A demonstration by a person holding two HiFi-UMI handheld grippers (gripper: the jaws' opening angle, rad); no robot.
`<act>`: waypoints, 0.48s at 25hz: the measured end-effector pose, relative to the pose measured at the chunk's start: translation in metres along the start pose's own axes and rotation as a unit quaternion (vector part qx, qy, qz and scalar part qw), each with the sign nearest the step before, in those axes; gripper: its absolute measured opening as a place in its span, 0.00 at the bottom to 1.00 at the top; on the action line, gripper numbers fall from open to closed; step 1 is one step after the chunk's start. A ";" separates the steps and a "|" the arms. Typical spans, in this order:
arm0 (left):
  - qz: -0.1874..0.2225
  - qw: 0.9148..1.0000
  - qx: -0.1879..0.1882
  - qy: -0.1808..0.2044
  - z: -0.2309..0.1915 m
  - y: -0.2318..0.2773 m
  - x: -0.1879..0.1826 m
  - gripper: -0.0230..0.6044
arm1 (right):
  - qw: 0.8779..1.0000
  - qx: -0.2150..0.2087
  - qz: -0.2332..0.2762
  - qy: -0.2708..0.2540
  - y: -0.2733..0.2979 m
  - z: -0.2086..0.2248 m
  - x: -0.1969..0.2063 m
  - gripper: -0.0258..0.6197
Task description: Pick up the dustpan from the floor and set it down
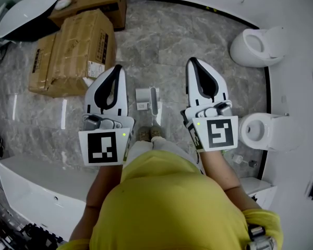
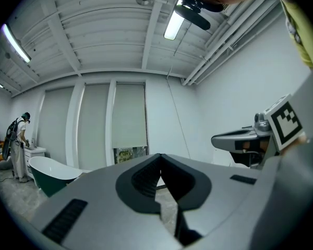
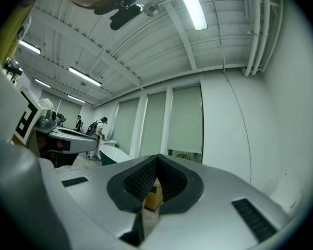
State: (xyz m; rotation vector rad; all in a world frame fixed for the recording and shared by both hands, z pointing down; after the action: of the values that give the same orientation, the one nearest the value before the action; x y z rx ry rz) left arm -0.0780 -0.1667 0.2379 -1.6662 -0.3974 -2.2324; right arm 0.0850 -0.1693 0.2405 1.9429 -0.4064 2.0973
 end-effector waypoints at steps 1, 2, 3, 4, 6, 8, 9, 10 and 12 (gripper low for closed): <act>0.000 1.000 0.001 -0.001 0.001 0.000 0.000 0.04 | 1.000 -0.002 -0.001 0.002 0.000 0.000 0.001 0.05; 0.000 1.000 0.001 -0.001 0.001 0.000 0.000 0.04 | 1.000 -0.003 0.000 0.003 0.000 -0.001 0.001 0.05; 0.000 1.000 0.002 -0.001 0.002 0.001 0.000 0.04 | 1.000 -0.002 0.000 0.002 0.000 0.000 0.001 0.05; 0.001 1.000 0.002 0.000 0.002 0.001 0.000 0.04 | 1.000 -0.002 0.001 0.001 -0.001 0.000 0.001 0.05; 0.002 1.000 0.003 0.000 0.003 0.001 -0.001 0.04 | 1.000 -0.002 0.000 0.002 -0.002 0.000 0.002 0.05; 0.003 1.000 0.004 -0.002 0.004 0.001 -0.003 0.04 | 1.000 0.000 -0.001 0.002 -0.003 0.000 0.003 0.05; 0.003 1.000 0.004 -0.002 0.005 0.001 -0.003 0.04 | 1.000 0.000 -0.001 0.002 -0.003 0.001 0.003 0.05; 0.003 1.000 0.004 -0.002 0.005 0.001 -0.003 0.04 | 1.000 0.001 -0.001 0.003 -0.003 0.001 0.004 0.05; 0.007 1.000 0.003 0.001 0.004 0.002 -0.003 0.04 | 1.000 0.002 -0.001 0.003 -0.003 0.002 0.004 0.05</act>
State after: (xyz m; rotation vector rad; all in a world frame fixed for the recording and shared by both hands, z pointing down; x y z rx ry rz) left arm -0.0726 -0.1664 0.2361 -1.6592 -0.3898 -2.2194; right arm 0.0874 -0.1672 0.2451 1.9369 -0.3995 2.1034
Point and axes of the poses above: the fingertips, and each gripper's own axes: y forward along the fingers, z to its right, x out of its underside, the point moved 2 cm from there along -y, backward along the fingers, and after that the axes turned 11 degrees about y, right-handed, at the moved point
